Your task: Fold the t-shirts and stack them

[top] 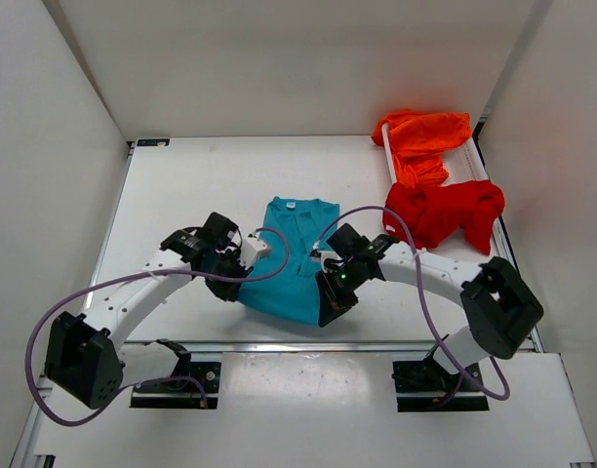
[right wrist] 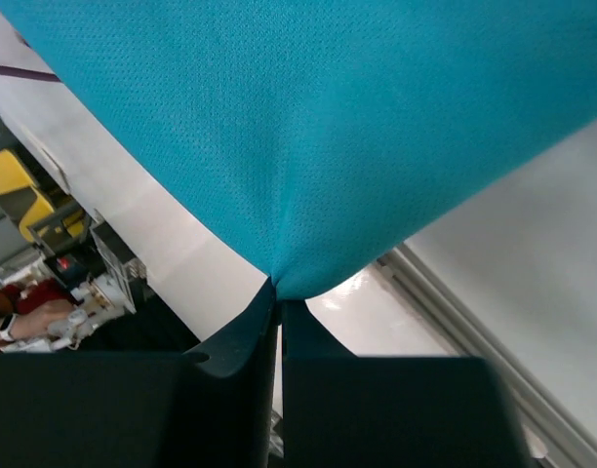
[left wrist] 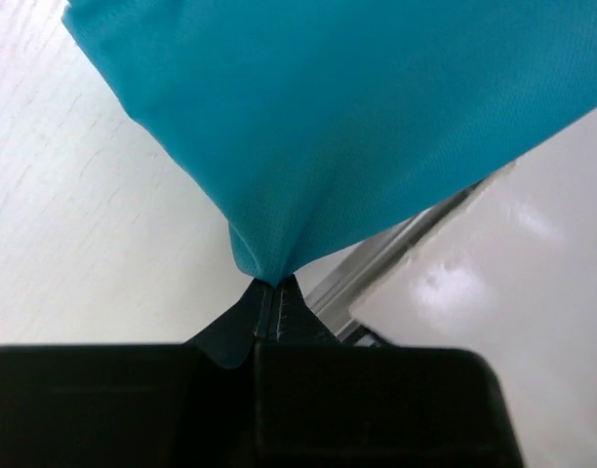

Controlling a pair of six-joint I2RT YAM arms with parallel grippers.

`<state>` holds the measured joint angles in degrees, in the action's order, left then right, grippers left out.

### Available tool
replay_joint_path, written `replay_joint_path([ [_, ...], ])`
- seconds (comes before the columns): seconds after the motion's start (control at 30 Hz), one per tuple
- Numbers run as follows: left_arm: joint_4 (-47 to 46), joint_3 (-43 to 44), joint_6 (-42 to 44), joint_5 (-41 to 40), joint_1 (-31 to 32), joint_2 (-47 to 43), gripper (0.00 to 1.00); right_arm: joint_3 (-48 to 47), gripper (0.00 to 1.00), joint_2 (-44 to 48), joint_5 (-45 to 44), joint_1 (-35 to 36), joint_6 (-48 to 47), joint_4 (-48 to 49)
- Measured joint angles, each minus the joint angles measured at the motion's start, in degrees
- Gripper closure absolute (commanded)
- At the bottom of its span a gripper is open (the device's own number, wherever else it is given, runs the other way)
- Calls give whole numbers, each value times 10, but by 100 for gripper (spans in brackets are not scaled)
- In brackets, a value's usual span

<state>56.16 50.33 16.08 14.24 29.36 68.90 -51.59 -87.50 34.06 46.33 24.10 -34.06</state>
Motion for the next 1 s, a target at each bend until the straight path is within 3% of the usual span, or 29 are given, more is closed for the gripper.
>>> replay_joint_path([
  [0.4,181,51,87,-3,8,-4,100,-58,100,38,-8,34,41,-47],
  [0.67,184,256,86,18,-52,152,100,-130,100,11,32,-88,24,-74],
  [1.0,115,360,42,34,-87,280,100,-161,100,-80,124,-231,22,-1],
])
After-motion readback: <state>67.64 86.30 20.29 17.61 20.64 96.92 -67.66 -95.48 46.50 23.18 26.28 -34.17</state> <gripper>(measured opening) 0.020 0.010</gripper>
